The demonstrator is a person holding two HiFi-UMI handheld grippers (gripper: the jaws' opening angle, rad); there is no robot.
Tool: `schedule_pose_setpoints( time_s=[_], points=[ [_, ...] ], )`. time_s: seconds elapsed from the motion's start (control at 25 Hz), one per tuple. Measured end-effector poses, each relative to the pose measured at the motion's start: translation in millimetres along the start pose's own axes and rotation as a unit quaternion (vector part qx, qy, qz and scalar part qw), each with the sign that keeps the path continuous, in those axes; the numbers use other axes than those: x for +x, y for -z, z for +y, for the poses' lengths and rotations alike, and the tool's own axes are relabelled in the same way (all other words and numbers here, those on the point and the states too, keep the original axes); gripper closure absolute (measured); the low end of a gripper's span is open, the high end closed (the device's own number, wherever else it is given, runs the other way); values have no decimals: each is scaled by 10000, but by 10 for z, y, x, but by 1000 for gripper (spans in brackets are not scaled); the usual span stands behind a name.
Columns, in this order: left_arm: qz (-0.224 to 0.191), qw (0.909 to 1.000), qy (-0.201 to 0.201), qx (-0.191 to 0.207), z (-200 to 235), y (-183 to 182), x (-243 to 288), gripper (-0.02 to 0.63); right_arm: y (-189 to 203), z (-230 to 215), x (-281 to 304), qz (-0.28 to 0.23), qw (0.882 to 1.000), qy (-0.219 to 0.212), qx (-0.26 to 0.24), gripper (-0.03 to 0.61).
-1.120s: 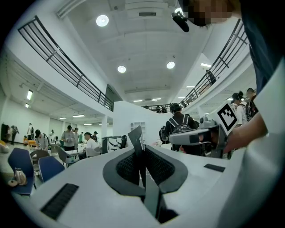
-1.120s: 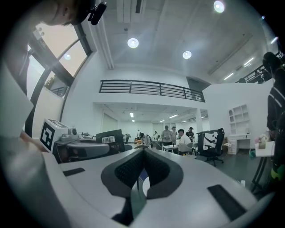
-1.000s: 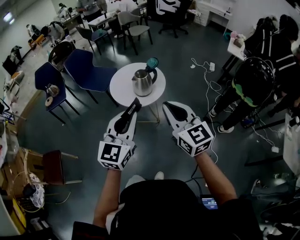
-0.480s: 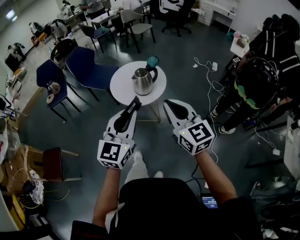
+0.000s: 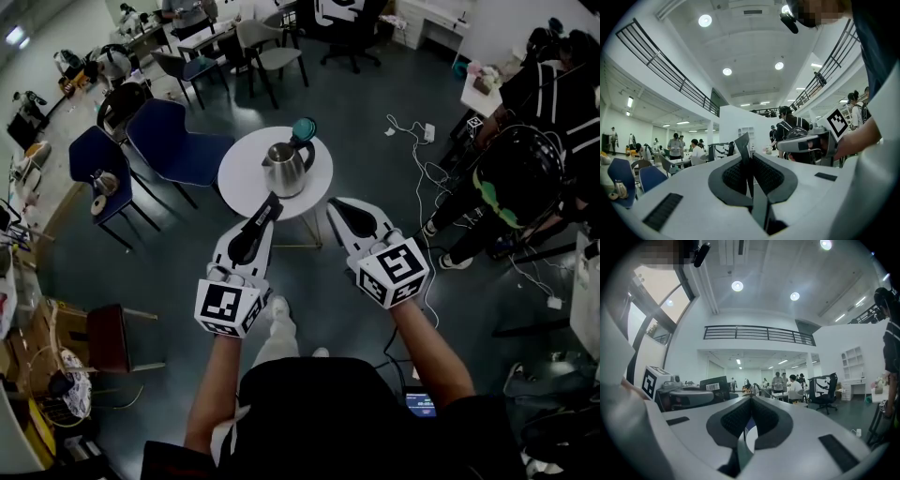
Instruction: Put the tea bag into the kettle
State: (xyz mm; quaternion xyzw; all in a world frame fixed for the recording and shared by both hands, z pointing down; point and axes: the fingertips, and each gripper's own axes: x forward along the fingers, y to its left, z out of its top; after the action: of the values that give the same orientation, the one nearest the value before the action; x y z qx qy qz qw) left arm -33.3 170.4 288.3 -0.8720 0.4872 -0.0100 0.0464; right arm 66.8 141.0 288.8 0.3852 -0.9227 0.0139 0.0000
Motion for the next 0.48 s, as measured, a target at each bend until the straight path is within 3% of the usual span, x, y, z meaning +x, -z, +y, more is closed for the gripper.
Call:
schedule_pose_setpoints(
  time_s=[0.48],
  points=[
    [110,9999,73,-100,769,226,712,581,118,-480,867,98,9999,36,75,558]
  ],
)
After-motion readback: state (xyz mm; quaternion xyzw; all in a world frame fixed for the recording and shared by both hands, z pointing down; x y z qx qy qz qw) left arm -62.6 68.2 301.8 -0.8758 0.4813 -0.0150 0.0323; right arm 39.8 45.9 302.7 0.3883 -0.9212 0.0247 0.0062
